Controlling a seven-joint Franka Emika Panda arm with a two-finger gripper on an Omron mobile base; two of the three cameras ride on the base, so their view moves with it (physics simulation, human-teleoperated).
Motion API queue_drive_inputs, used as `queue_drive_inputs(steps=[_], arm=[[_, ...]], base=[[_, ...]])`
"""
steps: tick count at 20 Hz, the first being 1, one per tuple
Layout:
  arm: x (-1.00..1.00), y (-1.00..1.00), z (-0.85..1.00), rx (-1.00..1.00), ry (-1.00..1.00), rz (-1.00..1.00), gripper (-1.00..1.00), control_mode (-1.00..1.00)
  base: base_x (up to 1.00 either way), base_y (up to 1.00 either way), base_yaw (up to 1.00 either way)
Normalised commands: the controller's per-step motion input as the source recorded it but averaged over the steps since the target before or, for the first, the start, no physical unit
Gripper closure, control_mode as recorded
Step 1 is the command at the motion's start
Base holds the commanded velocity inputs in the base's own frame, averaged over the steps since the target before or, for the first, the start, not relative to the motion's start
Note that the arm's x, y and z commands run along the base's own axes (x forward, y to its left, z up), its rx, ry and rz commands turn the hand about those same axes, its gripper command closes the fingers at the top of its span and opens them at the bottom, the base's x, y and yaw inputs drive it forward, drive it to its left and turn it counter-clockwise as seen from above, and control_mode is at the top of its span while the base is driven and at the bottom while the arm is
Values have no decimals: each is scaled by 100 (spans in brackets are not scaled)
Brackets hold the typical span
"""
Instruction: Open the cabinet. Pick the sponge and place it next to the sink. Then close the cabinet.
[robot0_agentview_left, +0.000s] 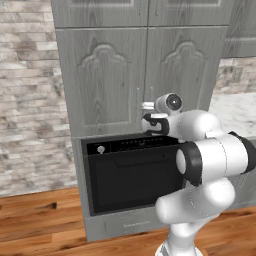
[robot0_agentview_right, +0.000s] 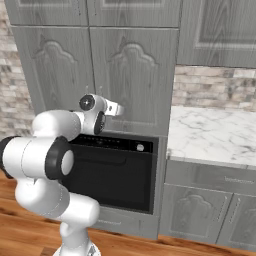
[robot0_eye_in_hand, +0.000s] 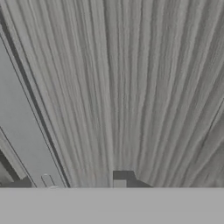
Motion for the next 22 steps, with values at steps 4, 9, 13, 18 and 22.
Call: queue_drive_inputs(steps=[4, 9, 13, 18, 22], arm=[[-17, -68, 1, 13, 0, 3, 100, -100], [-31, -70, 10, 11, 0, 9, 100, -100], [-50, -67, 27, 3, 0, 7, 100, -100], [-46, -59, 40, 0, 0, 2, 100, -100], [-27, -57, 35, -6, 0, 0, 100, -100]], base=[[0, 0, 0], [0, 0, 0], [0, 0, 0], [0, 0, 0], [0, 0, 0]])
